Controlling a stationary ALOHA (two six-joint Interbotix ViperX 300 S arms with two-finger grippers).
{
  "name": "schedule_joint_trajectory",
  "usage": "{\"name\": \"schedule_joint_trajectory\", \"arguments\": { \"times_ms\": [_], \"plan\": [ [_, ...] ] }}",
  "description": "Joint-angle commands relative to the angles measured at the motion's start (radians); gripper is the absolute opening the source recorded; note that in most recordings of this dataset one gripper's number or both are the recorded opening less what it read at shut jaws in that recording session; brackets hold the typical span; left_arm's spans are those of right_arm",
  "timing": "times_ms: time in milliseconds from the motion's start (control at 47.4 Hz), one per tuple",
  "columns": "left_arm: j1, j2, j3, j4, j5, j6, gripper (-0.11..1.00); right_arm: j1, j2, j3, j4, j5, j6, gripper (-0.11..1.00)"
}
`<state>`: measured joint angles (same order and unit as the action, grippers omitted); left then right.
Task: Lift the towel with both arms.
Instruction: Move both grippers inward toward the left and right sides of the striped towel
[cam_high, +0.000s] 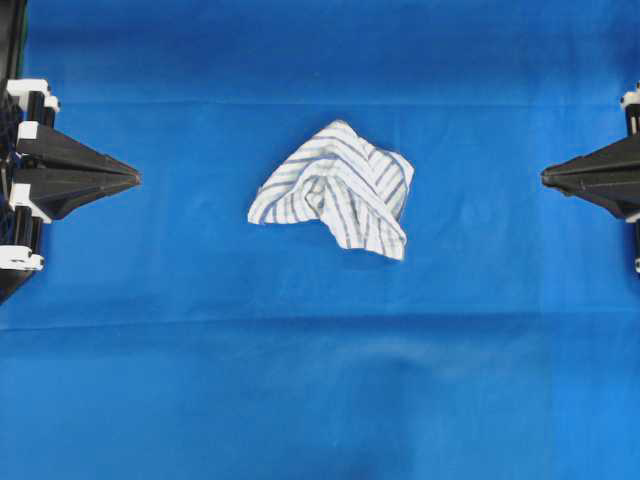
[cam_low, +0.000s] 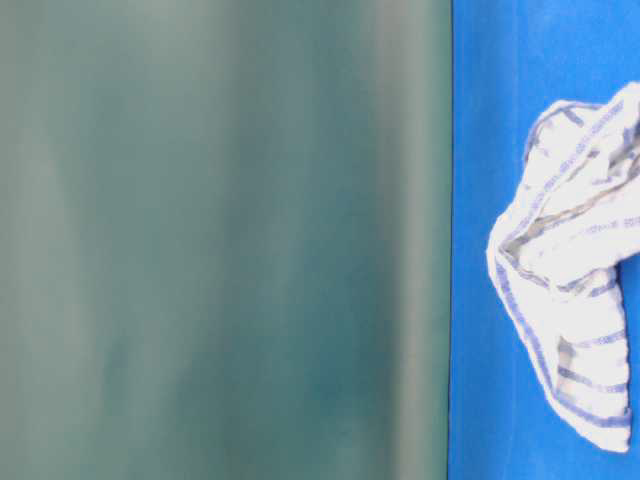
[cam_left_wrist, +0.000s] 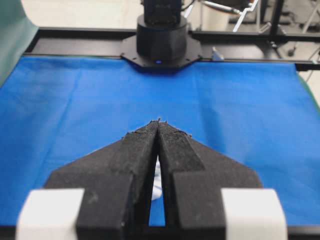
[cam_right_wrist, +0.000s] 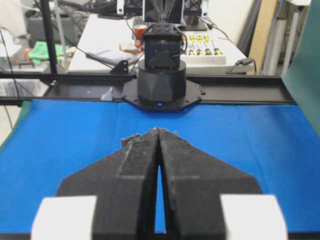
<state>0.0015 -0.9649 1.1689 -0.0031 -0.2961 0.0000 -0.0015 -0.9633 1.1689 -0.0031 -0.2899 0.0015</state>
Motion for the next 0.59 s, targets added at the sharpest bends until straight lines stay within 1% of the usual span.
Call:
{"name": "schedule_joint_trajectory", "arguments": {
  "times_ms": [0, 295, 401, 569],
  "plan": [
    [-0.005, 0.014, -0.031, -0.023, -0.006, -0.005, 0.00, -0.002, 0.006, -0.026, 0.000, -0.003, 0.002, 0.00],
    [0.000, 0.071, -0.044, -0.023, -0.003, 0.011, 0.00, -0.002, 0.087, -0.110, 0.000, 0.107, 0.003, 0.00],
    [0.017, 0.126, -0.052, -0.023, -0.009, 0.011, 0.00, -0.002, 0.135, -0.123, 0.000, 0.109, 0.003, 0.00],
    [0.048, 0.253, -0.067, -0.023, -0.037, 0.008, 0.00, -0.003, 0.236, -0.129, 0.005, 0.107, 0.008, 0.00]
  ]
}}
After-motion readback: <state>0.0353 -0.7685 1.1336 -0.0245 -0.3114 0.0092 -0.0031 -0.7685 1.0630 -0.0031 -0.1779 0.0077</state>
